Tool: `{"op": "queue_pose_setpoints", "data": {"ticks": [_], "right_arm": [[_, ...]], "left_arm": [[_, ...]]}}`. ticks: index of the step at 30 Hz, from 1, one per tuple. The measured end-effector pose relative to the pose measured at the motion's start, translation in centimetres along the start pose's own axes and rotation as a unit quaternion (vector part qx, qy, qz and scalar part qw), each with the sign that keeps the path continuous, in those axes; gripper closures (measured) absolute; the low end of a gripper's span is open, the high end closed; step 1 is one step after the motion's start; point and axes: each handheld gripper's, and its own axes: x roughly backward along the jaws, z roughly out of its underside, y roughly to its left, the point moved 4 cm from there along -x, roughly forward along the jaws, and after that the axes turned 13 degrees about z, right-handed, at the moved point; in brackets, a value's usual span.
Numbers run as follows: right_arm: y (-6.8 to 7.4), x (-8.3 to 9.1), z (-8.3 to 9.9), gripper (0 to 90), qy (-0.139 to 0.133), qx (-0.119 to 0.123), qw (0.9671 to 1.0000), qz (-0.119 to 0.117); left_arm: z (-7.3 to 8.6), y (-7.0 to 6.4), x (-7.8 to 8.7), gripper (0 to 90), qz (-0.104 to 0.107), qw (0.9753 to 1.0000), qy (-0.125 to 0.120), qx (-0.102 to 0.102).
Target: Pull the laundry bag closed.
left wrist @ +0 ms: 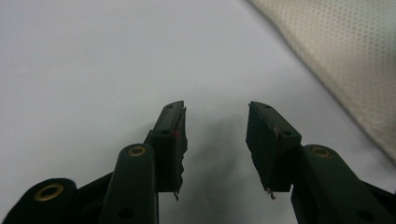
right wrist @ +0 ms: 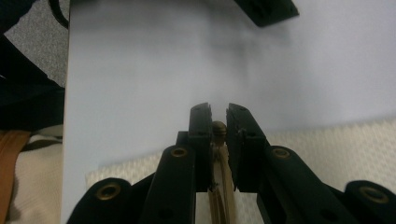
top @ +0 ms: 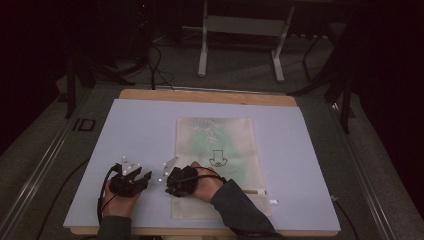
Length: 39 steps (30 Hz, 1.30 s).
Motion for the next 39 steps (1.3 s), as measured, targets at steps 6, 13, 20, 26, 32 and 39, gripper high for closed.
{"op": "queue_pose_setpoints", "data": {"ticks": [6, 13, 20, 26, 32, 39], "right_arm": [[-0.3, 0.8, 1.4, 80.8, -0.006, -0.018, 0.9998, -0.004], [-0.3, 0.5, 3.0, 80.0, 0.004, -0.031, 0.9995, -0.011], [-0.1, -0.5, 3.4, 81.3, 0.016, -0.036, 0.9991, -0.016], [-0.1, -0.6, 3.0, 81.9, 0.002, -0.035, 0.9994, -0.006], [0.0, -0.8, 2.7, 81.9, 0.003, -0.034, 0.9994, -0.005], [0.1, -0.8, 3.1, 81.5, 0.002, -0.031, 0.9995, -0.005]], "left_arm": [[-0.1, -0.3, -0.1, 56.6, 0.006, 1.0, -0.004, -0.004], [-0.1, -0.7, -0.3, 56.6, 0.018, 0.9998, 0.003, -0.011], [-0.2, -1.1, -0.4, 58.3, 0.031, 0.9994, 0.0, -0.015], [-0.3, -1.6, -0.5, 62.0, 0.047, 0.9987, -0.003, -0.02], [-0.4, -2.2, -0.6, 67.2, 0.063, 0.9976, -0.001, -0.027], [-0.5, -3.2, -1.1, 77.5, 0.087, 0.9955, 0.005, -0.036]]}}
